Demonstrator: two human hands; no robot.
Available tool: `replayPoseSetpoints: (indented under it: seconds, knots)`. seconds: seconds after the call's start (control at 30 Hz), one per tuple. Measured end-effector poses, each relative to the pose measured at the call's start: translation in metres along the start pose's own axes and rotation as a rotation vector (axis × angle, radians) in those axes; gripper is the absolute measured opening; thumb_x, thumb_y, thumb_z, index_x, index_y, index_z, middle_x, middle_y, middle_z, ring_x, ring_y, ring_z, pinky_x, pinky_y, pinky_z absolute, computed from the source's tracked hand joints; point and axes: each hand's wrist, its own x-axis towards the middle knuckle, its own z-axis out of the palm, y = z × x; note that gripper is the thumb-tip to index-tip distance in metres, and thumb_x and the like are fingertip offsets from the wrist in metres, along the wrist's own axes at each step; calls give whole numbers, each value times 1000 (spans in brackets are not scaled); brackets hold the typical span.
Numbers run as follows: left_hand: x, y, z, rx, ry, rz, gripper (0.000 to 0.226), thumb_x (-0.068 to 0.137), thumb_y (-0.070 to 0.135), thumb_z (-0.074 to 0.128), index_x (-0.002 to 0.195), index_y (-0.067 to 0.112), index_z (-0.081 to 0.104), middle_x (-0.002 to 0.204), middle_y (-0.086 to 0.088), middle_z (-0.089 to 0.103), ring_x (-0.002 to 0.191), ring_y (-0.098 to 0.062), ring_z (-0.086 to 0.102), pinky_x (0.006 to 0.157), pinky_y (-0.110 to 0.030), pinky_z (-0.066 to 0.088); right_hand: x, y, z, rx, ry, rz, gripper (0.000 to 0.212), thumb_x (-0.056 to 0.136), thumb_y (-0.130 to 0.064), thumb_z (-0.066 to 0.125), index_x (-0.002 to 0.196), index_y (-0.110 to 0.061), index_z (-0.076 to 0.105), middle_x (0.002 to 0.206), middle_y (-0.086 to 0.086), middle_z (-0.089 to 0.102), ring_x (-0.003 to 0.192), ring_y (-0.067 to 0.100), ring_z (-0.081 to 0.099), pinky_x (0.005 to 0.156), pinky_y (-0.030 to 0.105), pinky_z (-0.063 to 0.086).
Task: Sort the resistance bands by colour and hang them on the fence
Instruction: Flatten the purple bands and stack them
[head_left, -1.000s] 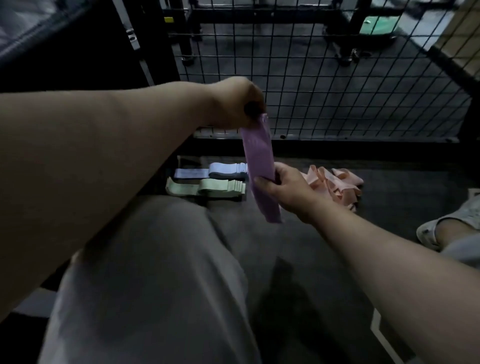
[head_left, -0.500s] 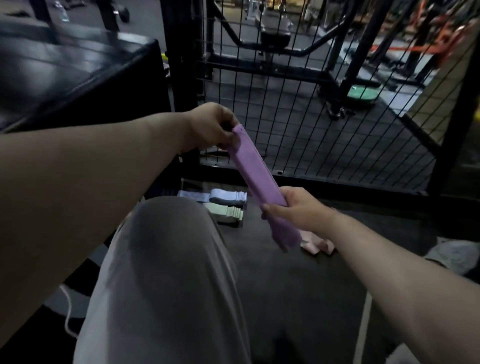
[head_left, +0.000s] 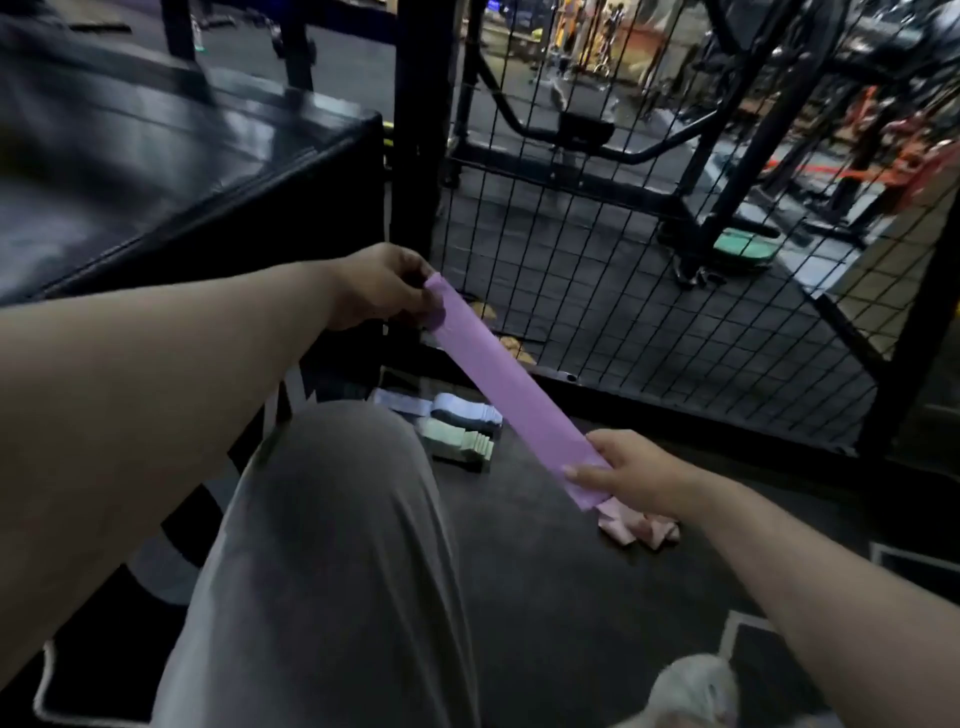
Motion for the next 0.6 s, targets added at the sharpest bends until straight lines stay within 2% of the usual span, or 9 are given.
replayPoseSetpoints:
  seconds: [0.07,0.1,0.17,0.2,0.27,0.37,0.43,0.5,0.6]
  knots:
    - [10,-29,9,78,-18,-62,15,88,5,72,102,4,66,98,-17,72,89,-26,70,84,-37,59,21,11,-1,-167,-39,22,41,79,-68,60,97,-31,63,94,-7,67,87,16,65,87,48,53]
    - [15,-45,14,142,-32,-85,15,88,9,73,101,6,67,95,-14,72,84,-22,70,77,-31,59,31,15,1,-259,-46,36,39,83,-66,58,99,-31,62,99,-8,65,93,15,62,95,44,48]
    - [28,-81,23,250,-81,-131,11,89,9,71,99,9,66,87,-9,69,73,-18,65,63,-21,56,55,24,7,-362,-56,73,28,92,-51,58,102,-25,61,110,2,62,110,20,55,102,38,34]
    - [35,-99,28,305,-113,-140,11,89,6,70,98,10,65,84,-7,68,71,-17,62,57,-16,52,68,30,11,-387,-70,68,23,95,-44,59,98,-21,60,110,5,61,112,24,52,96,34,33]
    - [51,-138,41,473,-154,-130,15,84,7,72,94,15,65,81,-1,65,71,-14,59,55,-12,46,101,49,29,-396,-102,40,16,95,-37,61,92,-21,59,100,3,64,105,25,56,81,33,33]
    - [62,-193,65,655,-239,-90,16,78,12,76,85,17,62,78,2,62,73,-18,59,63,-14,41,144,76,66,-436,-106,43,18,97,-35,57,108,-20,60,97,5,64,109,28,59,78,31,39]
    - [64,-232,83,731,-288,-87,20,79,17,74,82,22,54,77,4,56,74,-23,59,65,-24,43,168,97,93,-470,-97,34,15,100,-31,52,109,-21,57,102,6,61,108,28,58,78,32,40]
    - [65,-264,98,777,-293,-108,18,80,20,70,85,23,53,82,2,57,76,-26,59,65,-32,46,190,118,119,-473,-102,-12,15,99,-29,50,109,-18,56,112,9,59,107,30,58,82,35,44]
    - [66,-304,116,808,-270,-96,14,81,21,68,92,17,59,92,-3,62,78,-28,61,65,-31,43,215,147,152,-559,-136,-50,15,99,-22,50,112,-17,53,113,9,57,106,30,57,83,36,45]
